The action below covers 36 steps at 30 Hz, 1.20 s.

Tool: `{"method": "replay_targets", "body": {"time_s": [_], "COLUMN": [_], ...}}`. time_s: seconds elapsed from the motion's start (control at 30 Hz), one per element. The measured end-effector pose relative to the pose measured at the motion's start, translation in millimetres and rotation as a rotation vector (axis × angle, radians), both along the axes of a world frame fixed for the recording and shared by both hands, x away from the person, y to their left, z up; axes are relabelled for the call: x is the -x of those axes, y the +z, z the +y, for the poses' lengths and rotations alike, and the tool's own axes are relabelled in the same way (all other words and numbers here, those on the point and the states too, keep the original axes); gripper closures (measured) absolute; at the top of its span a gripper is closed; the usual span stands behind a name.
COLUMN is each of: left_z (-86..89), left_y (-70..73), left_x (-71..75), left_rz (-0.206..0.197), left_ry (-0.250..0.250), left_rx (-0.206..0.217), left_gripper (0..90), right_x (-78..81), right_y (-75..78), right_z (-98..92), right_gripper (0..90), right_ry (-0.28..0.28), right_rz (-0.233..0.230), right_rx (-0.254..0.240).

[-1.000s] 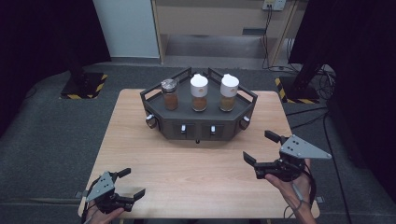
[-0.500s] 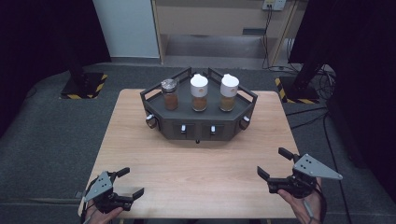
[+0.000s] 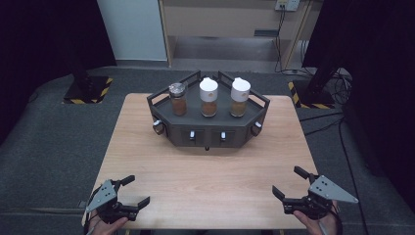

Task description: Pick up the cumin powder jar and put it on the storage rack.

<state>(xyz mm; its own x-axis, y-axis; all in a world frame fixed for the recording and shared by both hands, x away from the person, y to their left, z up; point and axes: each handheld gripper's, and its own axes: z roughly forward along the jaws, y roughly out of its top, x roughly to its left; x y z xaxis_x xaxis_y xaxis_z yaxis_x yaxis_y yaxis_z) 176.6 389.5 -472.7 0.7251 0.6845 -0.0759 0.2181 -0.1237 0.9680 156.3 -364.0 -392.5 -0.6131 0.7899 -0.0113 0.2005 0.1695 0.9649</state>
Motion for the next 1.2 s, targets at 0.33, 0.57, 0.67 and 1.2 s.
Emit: {"method": "replay_targets", "body": {"time_s": [0.33,0.57,0.67,1.2], "left_z": [1.9,3.5,3.3,3.7], "left_y": [-1.5,-2.9,-2.9,-3.5], "left_x": [1.2,1.8,1.6,0.4], "left_rz": [-0.009,-0.017,-0.020,-0.019], "left_ry": [0.008,0.008,0.004,-0.002], "left_rx": [0.015,0.028,0.028,0.033], "left_gripper": [2.2,2.3,2.3,2.3], "right_x": [-2.2,-3.7,-4.4,-7.8], "right_y": [-19.6,-26.2,-28.9,-31.4], "right_z": [-2.1,-4.6,-5.7,-5.7], "right_gripper": [2.2,2.6,3.1,3.0], "right_ry": [-0.015,-0.020,-0.019,-0.011], "right_rz": [0.038,0.038,0.032,0.052], "right_rx": [-0.004,0.000,-0.001,0.008]}}
